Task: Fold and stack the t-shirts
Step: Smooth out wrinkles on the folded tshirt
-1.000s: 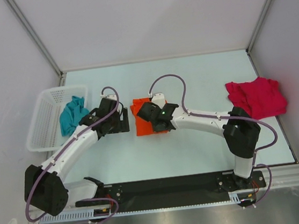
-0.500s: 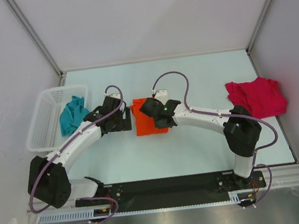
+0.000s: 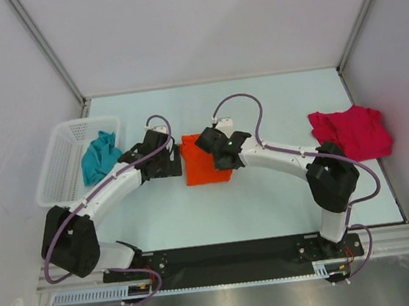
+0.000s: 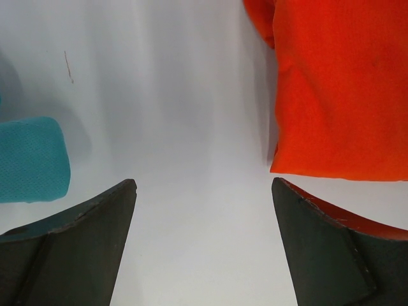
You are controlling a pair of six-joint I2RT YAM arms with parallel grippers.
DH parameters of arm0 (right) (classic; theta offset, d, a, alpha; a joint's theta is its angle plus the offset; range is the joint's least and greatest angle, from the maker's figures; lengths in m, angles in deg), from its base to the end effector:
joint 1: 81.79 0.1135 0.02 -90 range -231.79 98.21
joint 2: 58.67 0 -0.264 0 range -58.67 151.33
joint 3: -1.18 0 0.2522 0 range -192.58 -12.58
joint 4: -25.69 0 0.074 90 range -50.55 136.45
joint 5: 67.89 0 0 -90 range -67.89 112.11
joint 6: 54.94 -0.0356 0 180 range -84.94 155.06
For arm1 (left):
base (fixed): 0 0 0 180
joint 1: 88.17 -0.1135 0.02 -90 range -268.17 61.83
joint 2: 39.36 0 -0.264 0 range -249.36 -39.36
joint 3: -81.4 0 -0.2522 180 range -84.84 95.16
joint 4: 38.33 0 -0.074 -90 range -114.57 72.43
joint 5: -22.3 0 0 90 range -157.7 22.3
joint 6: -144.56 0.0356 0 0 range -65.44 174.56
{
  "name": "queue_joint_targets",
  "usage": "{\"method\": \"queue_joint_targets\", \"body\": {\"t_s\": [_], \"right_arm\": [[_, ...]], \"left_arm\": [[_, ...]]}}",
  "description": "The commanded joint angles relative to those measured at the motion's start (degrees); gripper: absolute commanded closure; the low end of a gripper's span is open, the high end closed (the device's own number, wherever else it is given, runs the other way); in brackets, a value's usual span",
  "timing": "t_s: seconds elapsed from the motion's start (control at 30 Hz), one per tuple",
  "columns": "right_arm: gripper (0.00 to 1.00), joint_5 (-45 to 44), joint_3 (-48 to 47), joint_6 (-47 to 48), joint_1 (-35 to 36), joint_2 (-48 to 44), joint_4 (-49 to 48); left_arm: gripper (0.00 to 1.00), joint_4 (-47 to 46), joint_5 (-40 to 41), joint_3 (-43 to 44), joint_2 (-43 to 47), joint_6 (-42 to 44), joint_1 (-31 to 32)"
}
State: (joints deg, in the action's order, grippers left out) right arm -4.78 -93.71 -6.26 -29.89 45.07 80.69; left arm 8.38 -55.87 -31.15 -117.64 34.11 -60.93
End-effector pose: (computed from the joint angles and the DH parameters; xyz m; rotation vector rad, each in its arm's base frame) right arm 0.2462 0.2879 0.2362 -0.0921 2.4974 0.0113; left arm 0.2456 -0.1182 0.2328 0.0740 2.5425 -0.0583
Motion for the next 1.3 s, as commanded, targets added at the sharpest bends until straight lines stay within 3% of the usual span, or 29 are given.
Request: {"method": "queue_joint_targets", "body": {"t_s": [0.0,0.5,0.9,1.27], "right_arm": [[0.61,0.1,-0.1,0.3,0.0,-0.2,-1.5],[0.60,1.0,1.9,-0.3,0.3,-0.2,-2.6],[0.59,4.5,6.4,-2.2,-1.7,1.4,-7.1],[0.58,4.3,5.5,-1.2,-2.8,4.5,-6.8]], "left_arm": [[0.07,-1.9,0.4,1.4,0.6,0.1,0.0],[0.07,-2.2,4.3,5.8,-8.4,-6.5,8.5],[0.07,-7.0,4.3,0.6,-9.0,-7.9,9.3],[0.07,-12.7,0.6,0.4,-16.4,-8.6,9.8]]}}
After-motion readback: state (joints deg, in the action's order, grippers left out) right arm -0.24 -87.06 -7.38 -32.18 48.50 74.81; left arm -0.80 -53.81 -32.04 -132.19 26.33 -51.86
